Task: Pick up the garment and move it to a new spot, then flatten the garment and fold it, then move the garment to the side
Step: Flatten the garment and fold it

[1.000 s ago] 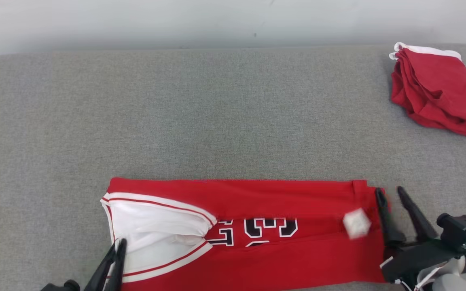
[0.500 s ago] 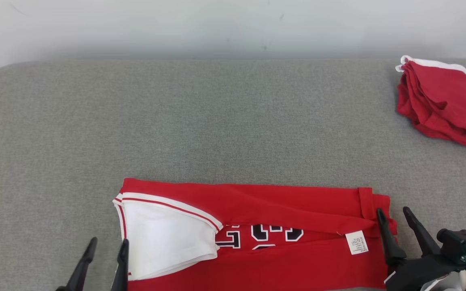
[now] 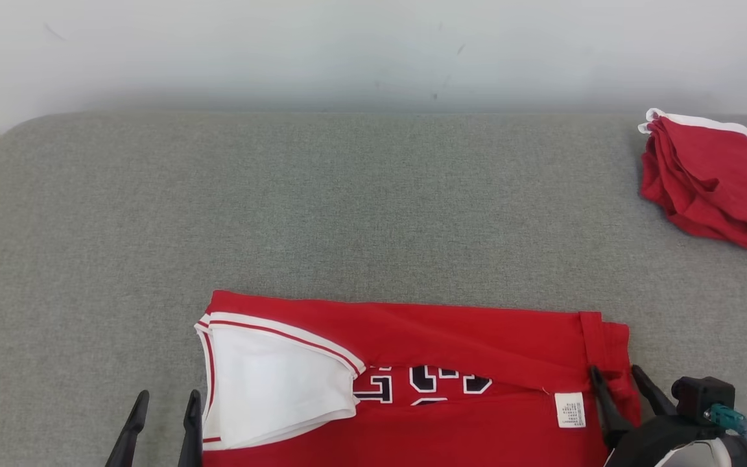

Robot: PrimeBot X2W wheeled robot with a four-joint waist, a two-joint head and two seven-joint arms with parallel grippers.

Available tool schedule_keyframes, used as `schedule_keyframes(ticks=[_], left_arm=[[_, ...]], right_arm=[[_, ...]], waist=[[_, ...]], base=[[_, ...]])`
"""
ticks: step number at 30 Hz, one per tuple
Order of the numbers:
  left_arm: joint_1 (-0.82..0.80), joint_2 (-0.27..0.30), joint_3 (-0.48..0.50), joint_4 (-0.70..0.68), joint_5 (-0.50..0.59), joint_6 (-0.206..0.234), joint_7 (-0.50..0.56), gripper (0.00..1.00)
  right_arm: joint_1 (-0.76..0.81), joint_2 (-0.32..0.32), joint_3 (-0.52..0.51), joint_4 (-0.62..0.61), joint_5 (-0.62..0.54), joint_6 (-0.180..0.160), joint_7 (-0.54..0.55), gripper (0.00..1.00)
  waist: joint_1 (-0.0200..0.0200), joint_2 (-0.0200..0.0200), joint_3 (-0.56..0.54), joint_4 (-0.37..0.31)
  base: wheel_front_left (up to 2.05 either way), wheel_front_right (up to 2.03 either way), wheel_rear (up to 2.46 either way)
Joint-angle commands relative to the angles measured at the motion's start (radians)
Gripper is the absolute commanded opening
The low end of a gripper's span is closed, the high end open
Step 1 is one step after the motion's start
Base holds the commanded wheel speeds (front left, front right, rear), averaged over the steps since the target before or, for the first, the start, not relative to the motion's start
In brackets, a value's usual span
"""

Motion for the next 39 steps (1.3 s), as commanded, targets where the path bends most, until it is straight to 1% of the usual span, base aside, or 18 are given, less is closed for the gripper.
schedule_keyframes(ticks=[1,6,9,10,11,12,13,18,22,28,31,38,39], left_arm=[[0.004,-0.001,0.007,0.001,0.006,-0.003,-0.006,1.00],[0.008,-0.020,0.020,0.002,0.018,-0.017,-0.006,1.00],[0.011,-0.027,0.033,0.005,0.024,-0.028,-0.006,1.00],[0.011,-0.029,0.035,0.005,0.025,-0.031,-0.006,1.00],[0.010,-0.030,0.038,0.005,0.026,-0.034,-0.006,1.00],[0.008,-0.031,0.041,0.005,0.027,-0.033,-0.006,1.00],[0.005,-0.033,0.042,0.006,0.028,-0.035,-0.006,1.00],[-0.006,-0.038,0.049,0.011,0.031,-0.042,-0.006,1.00],[-0.007,-0.042,0.058,0.015,0.031,-0.046,-0.006,1.00],[-0.006,-0.044,0.070,0.020,0.031,-0.048,-0.006,1.00],[-0.002,-0.045,0.074,0.023,0.030,-0.047,-0.006,1.00],[-0.002,-0.045,0.083,0.028,0.025,-0.046,-0.006,1.00],[-0.002,-0.045,0.083,0.028,0.025,-0.046,-0.006,1.00]], right_arm=[[0.005,0.005,-0.004,0.006,-0.002,-0.001,0.004,1.00],[0.031,0.020,-0.026,0.031,0.007,-0.001,0.030,1.00],[0.045,0.034,-0.017,0.045,0.022,-0.001,0.073,1.00],[0.047,0.040,-0.015,0.043,0.030,-0.001,0.077,0.80],[0.047,0.042,-0.011,0.041,0.034,0.000,0.082,0.40],[0.046,0.041,-0.005,0.037,0.035,0.000,0.084,0.04],[0.042,0.043,-0.002,0.031,0.038,0.000,0.078,0.00],[0.016,0.025,-0.008,0.019,0.050,-0.001,0.056,0.00],[-0.002,-0.017,-0.046,0.027,0.049,-0.001,0.032,0.00],[-0.020,-0.064,-0.097,0.024,0.038,-0.001,0.030,0.00],[-0.017,-0.057,-0.092,-0.015,0.061,-0.001,0.043,0.00],[0.005,-0.023,-0.001,-0.202,0.194,-0.001,0.100,0.00],[0.005,-0.023,-0.001,-0.202,0.194,-0.001,0.100,0.00]], waist=[[0.0000,0.0000,-0.002,0.004],[0.0000,0.0000,-0.006,0.008],[0.0000,0.0000,-0.008,0.007],[0.0000,0.0000,-0.007,0.006],[0.0000,0.0000,-0.007,0.006],[0.0000,0.0000,-0.005,0.006],[0.0000,0.0000,-0.004,0.006],[0.0000,0.0000,0.000,0.007],[0.0000,0.0000,-0.001,0.005],[0.0000,0.0000,-0.005,-0.004],[0.0000,0.0000,-0.008,-0.012],[0.0000,0.0000,-0.015,-0.024],[0.0000,0.0000,-0.015,-0.024]], base=[[0.00,0.00,0.00],[0.00,0.00,0.00],[0.00,0.00,0.00],[0.00,0.00,0.00],[0.00,0.00,0.00],[0.00,0.00,0.00],[0.00,0.00,0.00],[0.00,0.00,0.00],[0.00,0.00,0.00],[0.00,0.00,0.00],[0.00,0.00,0.00],[0.00,0.00,0.00],[0.00,0.00,0.00]])
